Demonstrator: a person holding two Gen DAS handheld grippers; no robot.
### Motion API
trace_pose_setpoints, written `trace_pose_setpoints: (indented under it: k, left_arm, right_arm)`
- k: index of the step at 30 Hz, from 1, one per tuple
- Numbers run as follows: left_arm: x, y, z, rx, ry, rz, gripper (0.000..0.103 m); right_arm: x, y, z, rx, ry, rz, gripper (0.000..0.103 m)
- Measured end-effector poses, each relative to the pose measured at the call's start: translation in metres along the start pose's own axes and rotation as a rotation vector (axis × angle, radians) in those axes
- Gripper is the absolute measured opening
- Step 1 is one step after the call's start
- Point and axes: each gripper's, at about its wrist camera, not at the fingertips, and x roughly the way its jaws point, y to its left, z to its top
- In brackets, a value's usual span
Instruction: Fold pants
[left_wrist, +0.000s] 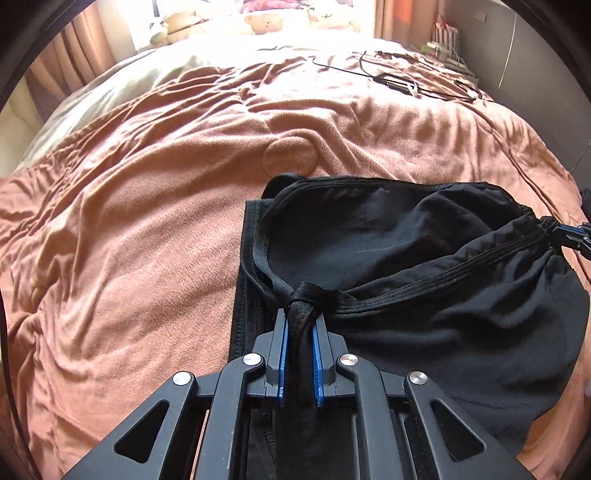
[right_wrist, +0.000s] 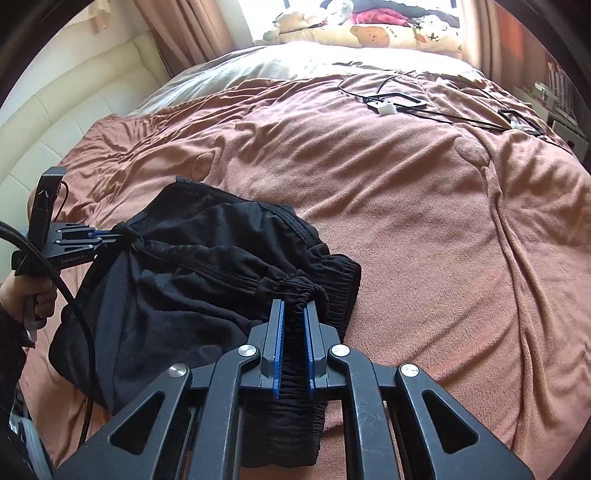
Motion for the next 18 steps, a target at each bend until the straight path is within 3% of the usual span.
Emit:
trace_pose_setpoints:
  k: [10, 18]
  left_arm:
    - [-0.027, 0.004, 0.021, 0.012, -0.051, 0.095, 0.012]
    - [-0.009, 0.003, 0.063, 0.004, -0.068, 0.121, 0.009]
  right_arm:
    - [-0.015, 0.002, -0.001, 0.033, -0.074, 0.005, 0.004]
    - [-0.004, -0.008, 0.013, 0.093, -0.082, -0.002, 0.004]
